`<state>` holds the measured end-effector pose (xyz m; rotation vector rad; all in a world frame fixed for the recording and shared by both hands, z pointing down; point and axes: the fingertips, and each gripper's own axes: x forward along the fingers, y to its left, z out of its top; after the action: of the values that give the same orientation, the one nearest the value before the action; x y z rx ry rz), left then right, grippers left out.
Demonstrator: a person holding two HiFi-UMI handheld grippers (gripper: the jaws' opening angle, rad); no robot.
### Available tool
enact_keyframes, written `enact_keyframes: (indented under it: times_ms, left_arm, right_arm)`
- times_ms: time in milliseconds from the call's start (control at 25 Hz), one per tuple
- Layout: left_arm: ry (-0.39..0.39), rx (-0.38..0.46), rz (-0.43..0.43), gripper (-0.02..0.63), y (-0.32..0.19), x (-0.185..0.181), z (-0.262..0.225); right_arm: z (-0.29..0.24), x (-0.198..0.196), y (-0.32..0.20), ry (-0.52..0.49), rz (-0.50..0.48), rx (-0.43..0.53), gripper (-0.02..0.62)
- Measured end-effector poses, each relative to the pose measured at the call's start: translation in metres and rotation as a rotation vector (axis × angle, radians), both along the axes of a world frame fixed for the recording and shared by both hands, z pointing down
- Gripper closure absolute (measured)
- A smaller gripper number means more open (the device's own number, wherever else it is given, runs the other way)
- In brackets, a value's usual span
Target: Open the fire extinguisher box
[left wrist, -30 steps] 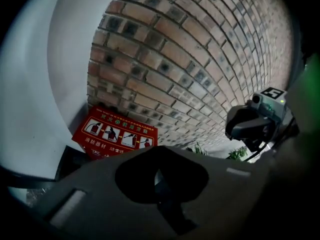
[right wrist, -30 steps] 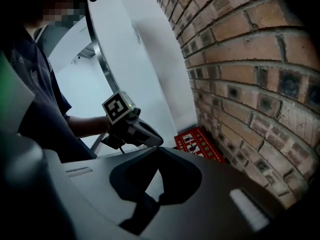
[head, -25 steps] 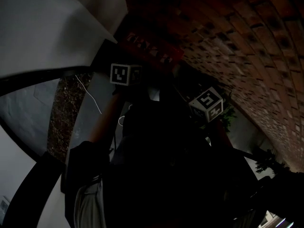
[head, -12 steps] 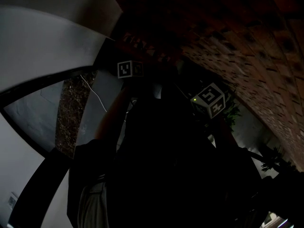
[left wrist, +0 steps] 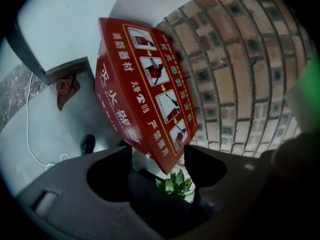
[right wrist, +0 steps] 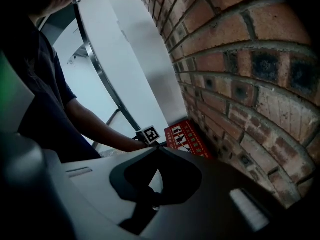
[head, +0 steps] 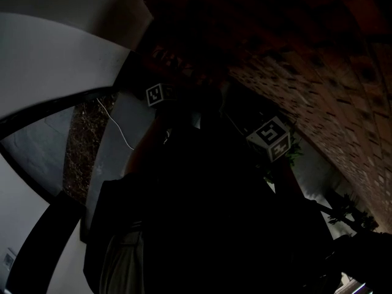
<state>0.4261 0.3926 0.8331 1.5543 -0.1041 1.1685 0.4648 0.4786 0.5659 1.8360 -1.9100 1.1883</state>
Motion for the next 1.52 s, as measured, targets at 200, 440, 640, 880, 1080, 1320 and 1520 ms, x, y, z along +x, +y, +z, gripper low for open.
enact_keyframes:
  times_ms: [200, 440, 640, 880, 1080, 1320, 1520]
  left_arm:
    - [-0.006, 0.026, 0.021, 0.281, 0.001, -0.009, 0.017]
    - [0.001, 0.039, 0.018, 0.281, 0.007, 0.000, 0.028]
    - [0.017, 0.008, -0.040, 0.281, 0.012, 0.010, 0.036]
    - [0.026, 0.048, 0.030, 0.284, 0.014, 0.023, 0.033]
    - [-0.003, 0.151, 0.199, 0.375, 0.010, 0.014, 0.032]
    - [0.065, 0.163, 0.191, 0.413, 0.008, 0.016, 0.009]
    - [0.086, 0.161, 0.208, 0.420, 0.007, 0.019, -0.013]
  right_arm:
    - [0.000, 0.002, 0.008, -0.008, 0.014, -0.013, 0.594]
    - [0.003, 0.007, 0.017, -0.009, 0.028, -0.040, 0.594]
    - [0.004, 0.004, 0.022, 0.006, 0.026, -0.063, 0.594]
    - [0.005, 0.006, 0.026, 0.008, 0.019, -0.083, 0.594]
    - [-0.002, 0.008, 0.011, 0.039, -0.018, -0.056, 0.594]
    - [0.001, 0.006, 0.006, 0.020, -0.025, -0.038, 0.594]
    - [-0.001, 0.005, -0.009, 0.028, -0.026, 0.006, 0.594]
